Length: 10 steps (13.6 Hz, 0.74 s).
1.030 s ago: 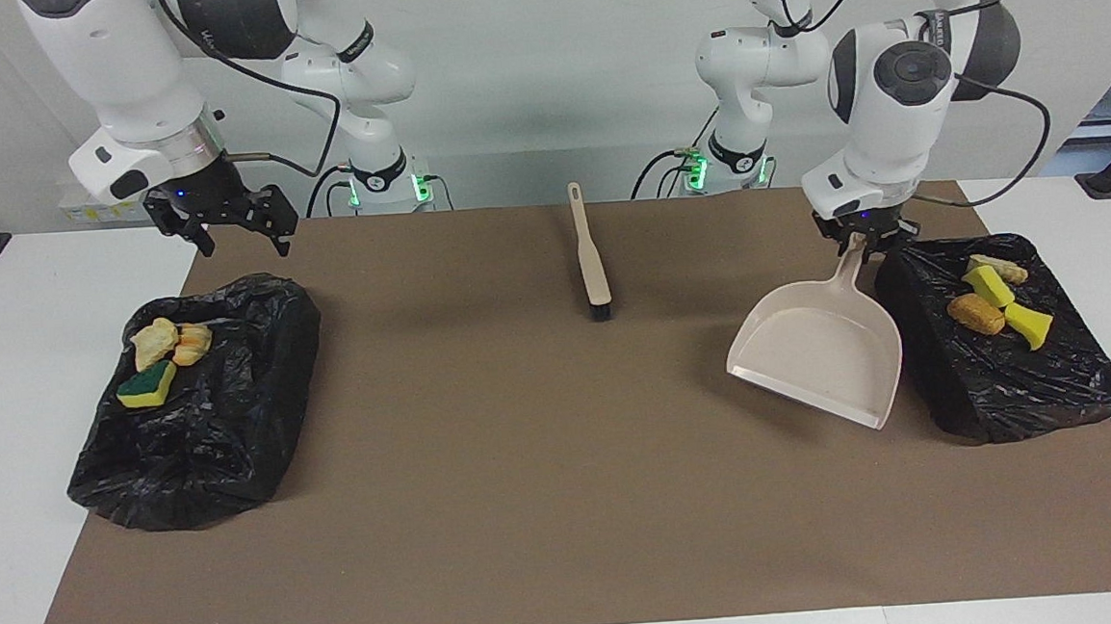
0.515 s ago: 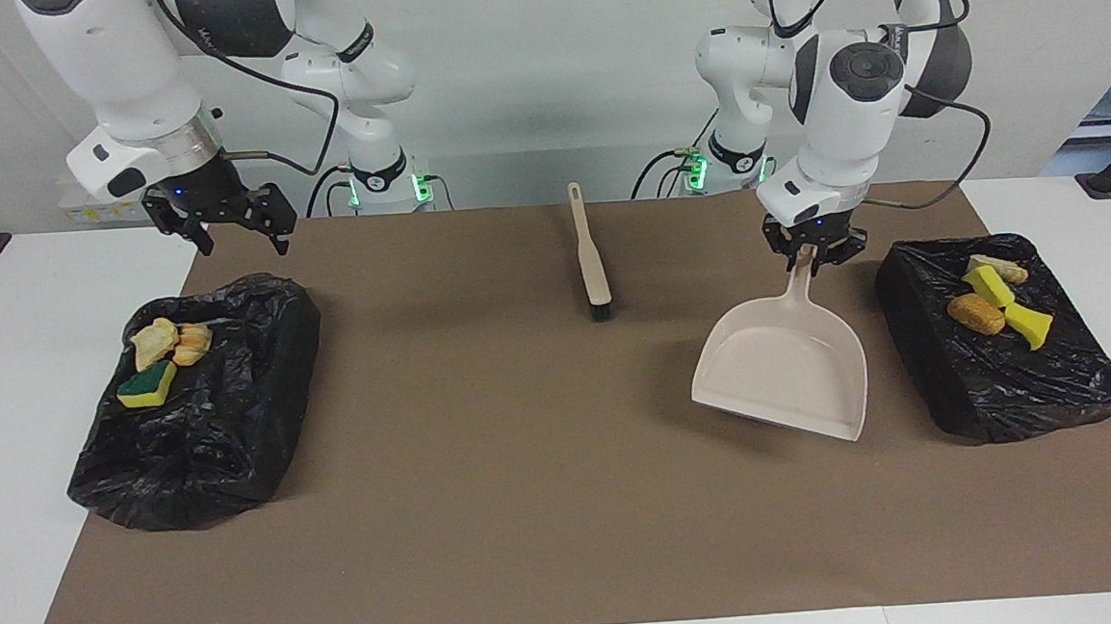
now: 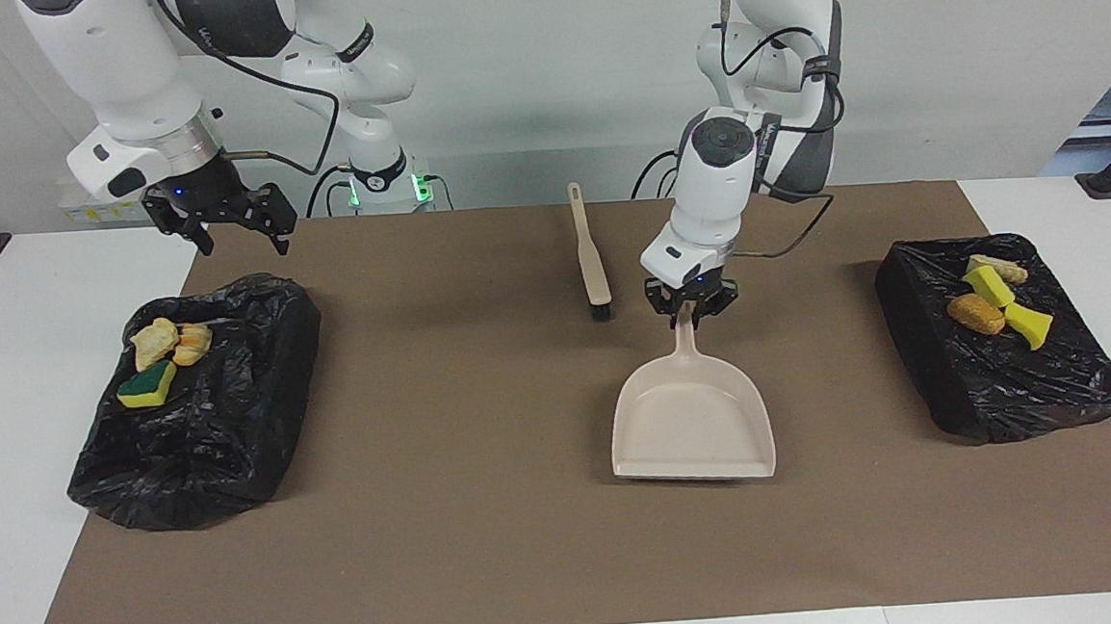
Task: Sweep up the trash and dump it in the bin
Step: 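Set the dustpan down above the brush with the left gripper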
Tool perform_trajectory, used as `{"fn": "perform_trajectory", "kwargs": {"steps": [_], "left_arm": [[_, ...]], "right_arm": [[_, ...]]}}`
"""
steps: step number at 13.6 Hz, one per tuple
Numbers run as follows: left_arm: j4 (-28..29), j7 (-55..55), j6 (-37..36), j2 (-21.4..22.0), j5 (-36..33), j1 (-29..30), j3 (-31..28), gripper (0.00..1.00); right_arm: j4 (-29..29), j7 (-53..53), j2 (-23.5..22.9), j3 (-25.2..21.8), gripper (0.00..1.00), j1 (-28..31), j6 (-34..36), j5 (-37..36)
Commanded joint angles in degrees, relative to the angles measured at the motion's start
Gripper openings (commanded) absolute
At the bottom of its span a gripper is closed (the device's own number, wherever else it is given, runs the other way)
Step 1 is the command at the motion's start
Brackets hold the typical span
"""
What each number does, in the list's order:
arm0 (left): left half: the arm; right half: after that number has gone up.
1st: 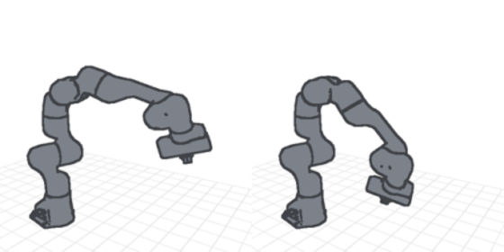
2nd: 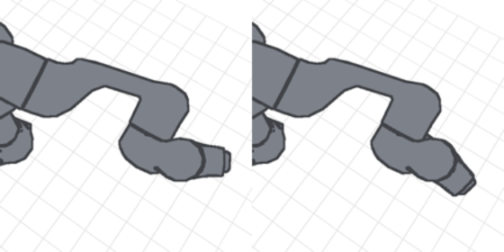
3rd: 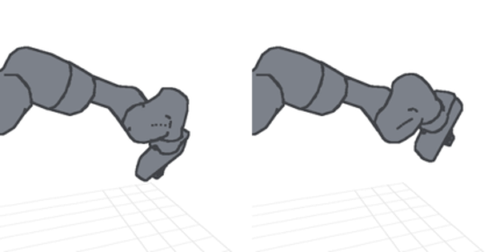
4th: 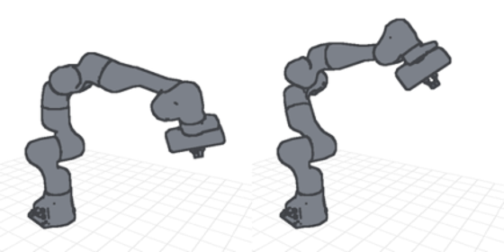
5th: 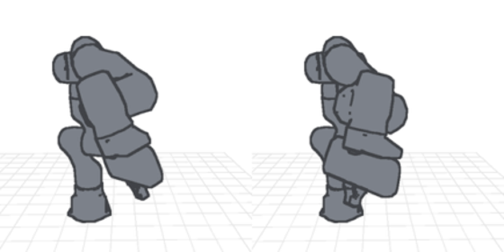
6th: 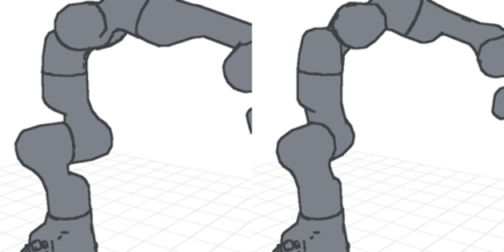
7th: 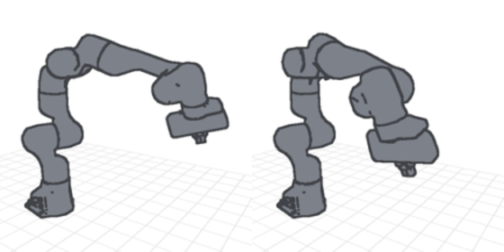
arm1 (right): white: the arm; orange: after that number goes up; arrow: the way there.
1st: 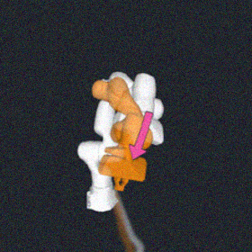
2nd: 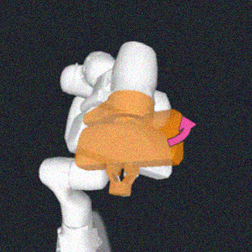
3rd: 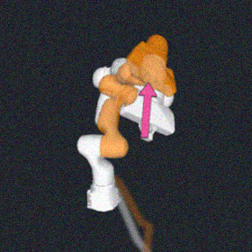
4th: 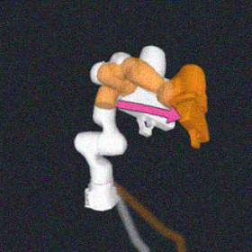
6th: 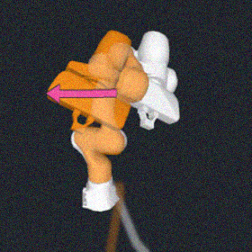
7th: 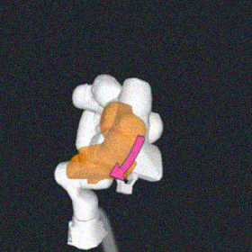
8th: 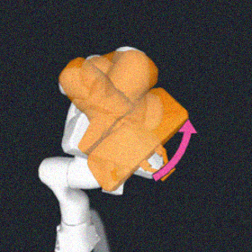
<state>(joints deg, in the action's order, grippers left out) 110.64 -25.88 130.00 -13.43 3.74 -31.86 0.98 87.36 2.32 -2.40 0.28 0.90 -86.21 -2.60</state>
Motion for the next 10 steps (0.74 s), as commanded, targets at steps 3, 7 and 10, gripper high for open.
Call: {"fn": "perform_trajectory", "kwargs": {"steps": [3, 7, 10], "left_arm": [[-2.8, -2.68, 1.4, -2.13, 3.99, -2.51, -1.16, 0.2], [-3.41, -3.03, 1.48, -3.96, 3.73, -3.92, -1.25, 0.3], [-3.76, -2.95, 1.05, -4.06, 3.46, -3.83, -1.25, 0.94]], "right_arm": [[-0.08, -1.35, 0.3, -0.28, 1.0, 0.07, 0.52, 1.28], [-0.08, -1.35, 0.3, -0.28, 1.0, 0.07, 0.52, 1.37], [-0.08, -1.35, 0.38, -0.28, 1.0, 0.07, 0.52, 1.28]]}}
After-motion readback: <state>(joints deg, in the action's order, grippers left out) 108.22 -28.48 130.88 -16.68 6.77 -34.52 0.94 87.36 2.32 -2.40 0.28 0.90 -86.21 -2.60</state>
